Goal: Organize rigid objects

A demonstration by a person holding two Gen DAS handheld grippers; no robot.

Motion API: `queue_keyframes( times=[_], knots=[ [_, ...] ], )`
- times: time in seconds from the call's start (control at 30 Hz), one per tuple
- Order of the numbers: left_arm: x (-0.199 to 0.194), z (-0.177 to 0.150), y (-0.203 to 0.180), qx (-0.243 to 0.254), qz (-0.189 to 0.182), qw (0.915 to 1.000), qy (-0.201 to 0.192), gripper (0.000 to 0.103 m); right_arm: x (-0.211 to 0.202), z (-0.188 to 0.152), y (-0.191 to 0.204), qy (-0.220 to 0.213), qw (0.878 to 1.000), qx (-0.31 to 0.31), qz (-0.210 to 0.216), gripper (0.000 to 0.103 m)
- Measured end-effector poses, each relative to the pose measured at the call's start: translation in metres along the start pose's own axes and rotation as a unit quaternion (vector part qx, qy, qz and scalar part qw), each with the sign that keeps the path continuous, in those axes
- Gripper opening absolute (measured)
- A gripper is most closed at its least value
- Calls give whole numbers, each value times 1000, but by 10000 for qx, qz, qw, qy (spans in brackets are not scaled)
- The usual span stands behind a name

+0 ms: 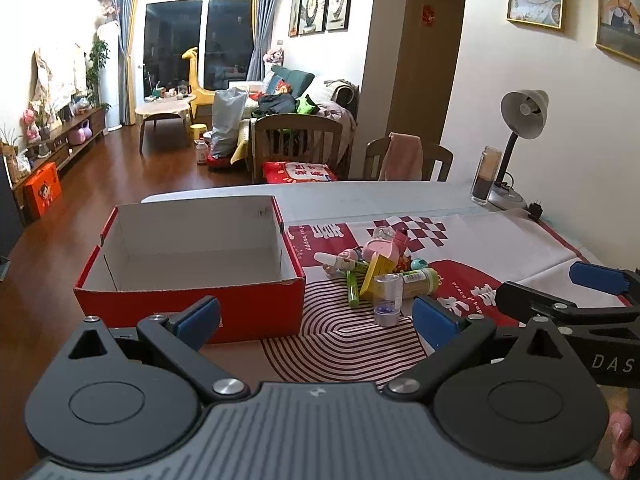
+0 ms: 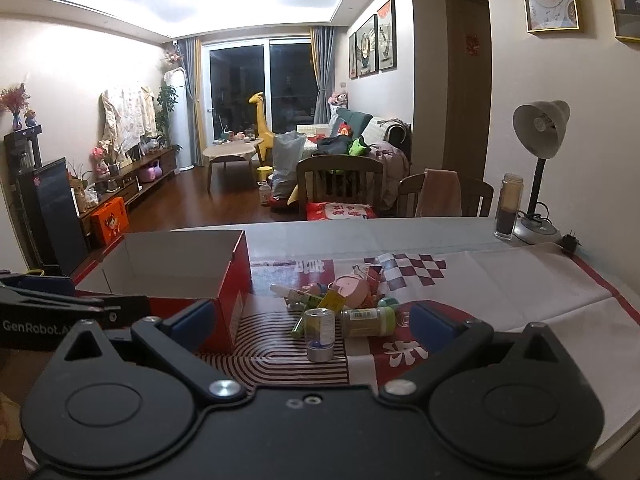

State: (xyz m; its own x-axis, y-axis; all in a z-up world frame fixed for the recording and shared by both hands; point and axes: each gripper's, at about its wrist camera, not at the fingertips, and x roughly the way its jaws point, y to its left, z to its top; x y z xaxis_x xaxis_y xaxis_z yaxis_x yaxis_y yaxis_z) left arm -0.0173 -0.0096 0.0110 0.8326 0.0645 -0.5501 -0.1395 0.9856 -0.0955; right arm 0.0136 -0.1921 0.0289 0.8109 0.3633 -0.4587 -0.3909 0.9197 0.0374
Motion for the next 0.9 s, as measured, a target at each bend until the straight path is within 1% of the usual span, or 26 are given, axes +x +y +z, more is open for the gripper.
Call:
queue_keyframes(
  times=[0.23, 0.4, 0.57, 0.67, 0.77, 0.9],
  knots=[
    [13, 0, -5, -118, -33, 9998, 145, 103, 12, 0, -10, 55, 9999, -11, 100, 103],
    [28, 5, -13, -162, -34, 9996, 232, 103, 28, 1, -27, 139, 9998, 0, 167, 103],
    [53, 12, -27, -139, 28, 9993, 351, 103, 52, 5, -47, 298, 9991, -37, 302, 103],
    [68, 17, -37, -101, 101, 9994, 326, 103, 67, 7, -61, 397, 9984, -60, 394, 103],
    [84, 21, -46, -120, 144, 9994, 303, 103, 84, 8, -75, 535, 9973, -83, 501, 102],
    [109, 24, -57, -215, 171, 9989, 384, 103, 110, 6, -96, 733, 9953, -236, 590, 101]
  ],
)
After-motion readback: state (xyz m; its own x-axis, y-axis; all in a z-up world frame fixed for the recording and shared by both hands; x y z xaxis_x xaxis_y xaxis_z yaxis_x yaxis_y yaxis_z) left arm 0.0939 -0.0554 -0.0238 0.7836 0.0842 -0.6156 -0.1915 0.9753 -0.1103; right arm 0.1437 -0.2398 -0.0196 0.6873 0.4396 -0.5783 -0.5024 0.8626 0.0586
